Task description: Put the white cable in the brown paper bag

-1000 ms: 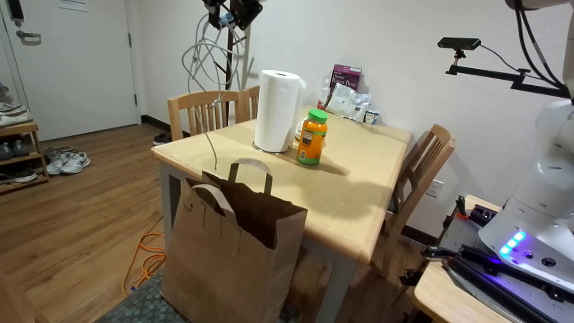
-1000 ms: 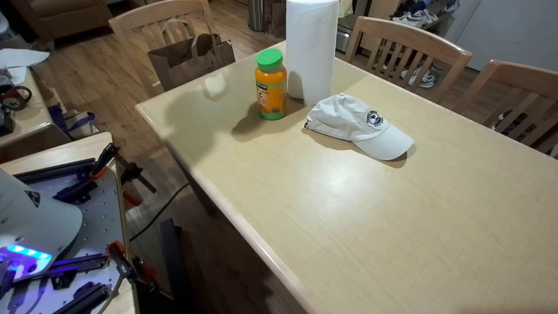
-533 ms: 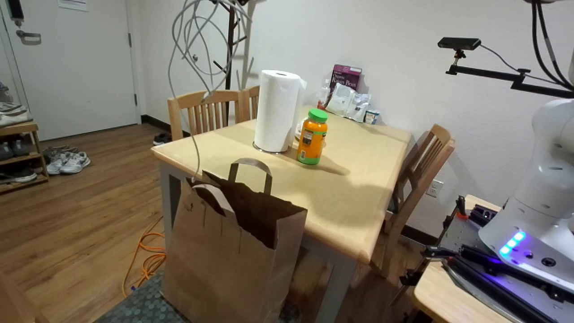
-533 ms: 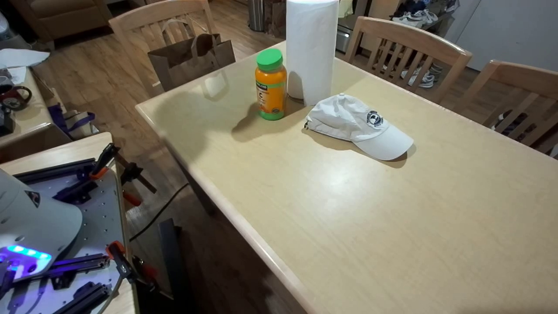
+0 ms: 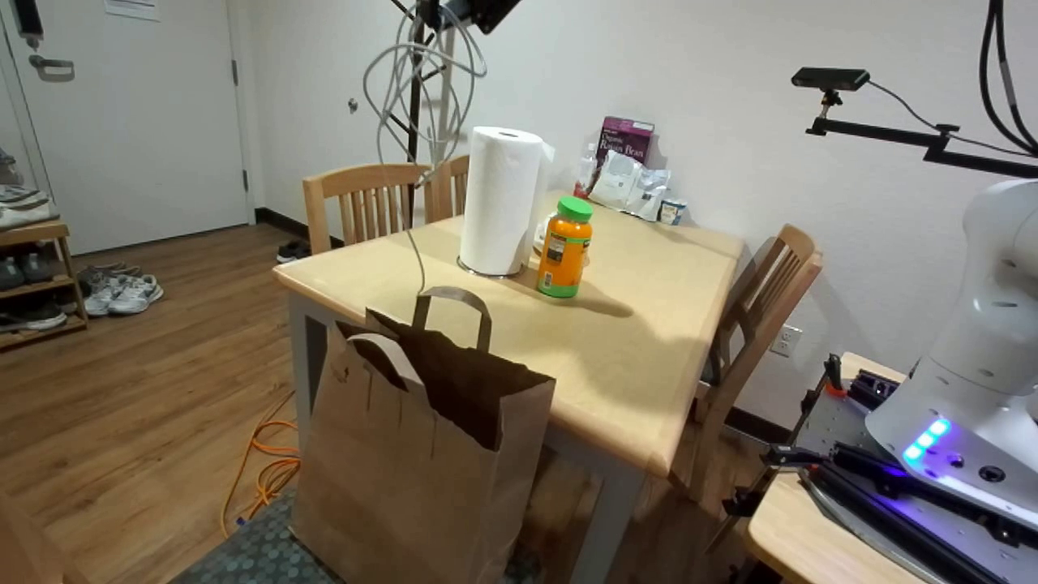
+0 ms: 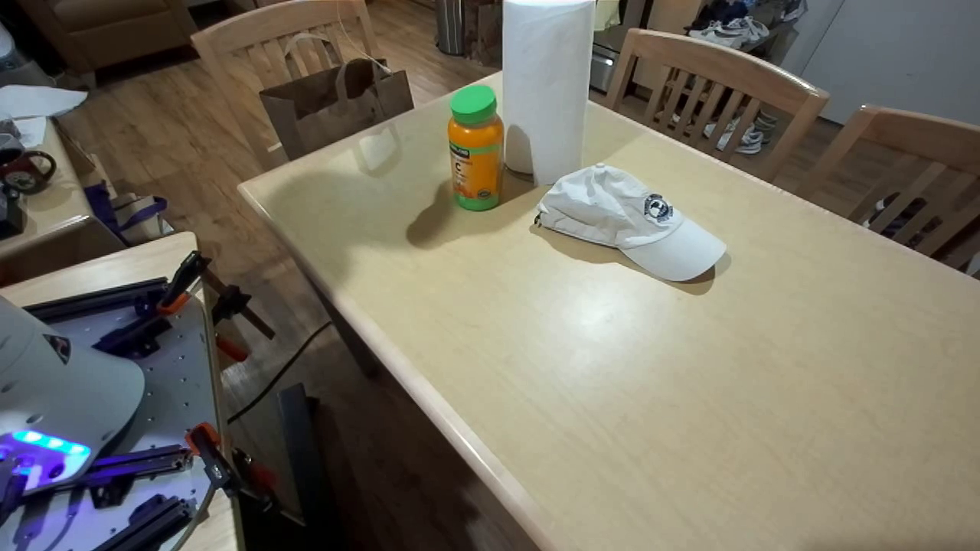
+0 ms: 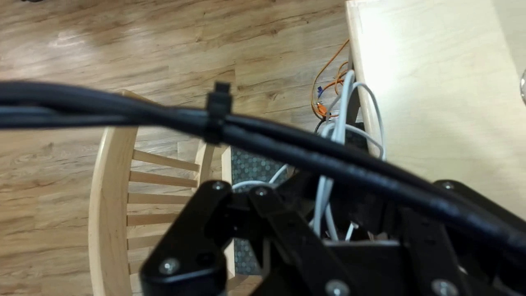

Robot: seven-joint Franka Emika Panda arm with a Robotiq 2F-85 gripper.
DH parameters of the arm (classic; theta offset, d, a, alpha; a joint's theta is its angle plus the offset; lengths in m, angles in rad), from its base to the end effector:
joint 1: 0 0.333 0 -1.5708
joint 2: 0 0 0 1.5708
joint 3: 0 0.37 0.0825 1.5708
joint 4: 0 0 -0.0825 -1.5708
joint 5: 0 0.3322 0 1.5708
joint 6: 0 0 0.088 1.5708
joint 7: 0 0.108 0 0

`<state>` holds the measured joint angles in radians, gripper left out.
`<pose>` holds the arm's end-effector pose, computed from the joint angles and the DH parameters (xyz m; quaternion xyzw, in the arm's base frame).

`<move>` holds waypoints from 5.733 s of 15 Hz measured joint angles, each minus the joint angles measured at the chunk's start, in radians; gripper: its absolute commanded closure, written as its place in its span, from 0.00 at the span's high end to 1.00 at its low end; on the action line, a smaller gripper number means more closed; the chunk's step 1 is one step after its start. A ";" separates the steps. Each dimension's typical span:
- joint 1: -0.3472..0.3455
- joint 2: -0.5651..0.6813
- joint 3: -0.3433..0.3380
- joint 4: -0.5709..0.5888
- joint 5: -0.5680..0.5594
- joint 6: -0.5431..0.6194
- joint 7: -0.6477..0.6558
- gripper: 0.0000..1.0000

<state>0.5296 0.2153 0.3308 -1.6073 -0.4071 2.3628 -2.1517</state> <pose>0.4338 0.4573 0.6337 -0.0256 0.9518 0.1286 0.2771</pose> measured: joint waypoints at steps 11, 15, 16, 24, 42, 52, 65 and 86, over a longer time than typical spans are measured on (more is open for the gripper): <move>-0.063 -0.047 0.009 -0.125 0.061 0.004 0.072 0.04; -0.063 -0.077 0.017 -0.124 0.059 0.004 0.120 0.04; -0.063 -0.085 0.020 -0.122 0.058 0.004 0.138 0.04; -0.063 -0.086 0.033 -0.096 0.059 -0.004 0.225 0.04; -0.054 0.121 0.113 0.058 0.194 -0.089 0.181 0.04; -0.213 0.132 0.134 0.022 0.581 -0.090 -0.091 0.04; -0.302 0.132 0.081 -0.095 0.749 -0.353 -0.212 0.04; -0.516 0.406 0.728 0.128 0.182 -0.412 -0.452 0.04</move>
<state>0.0137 0.6211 1.0583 -1.4796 -0.2255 1.9511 -2.6038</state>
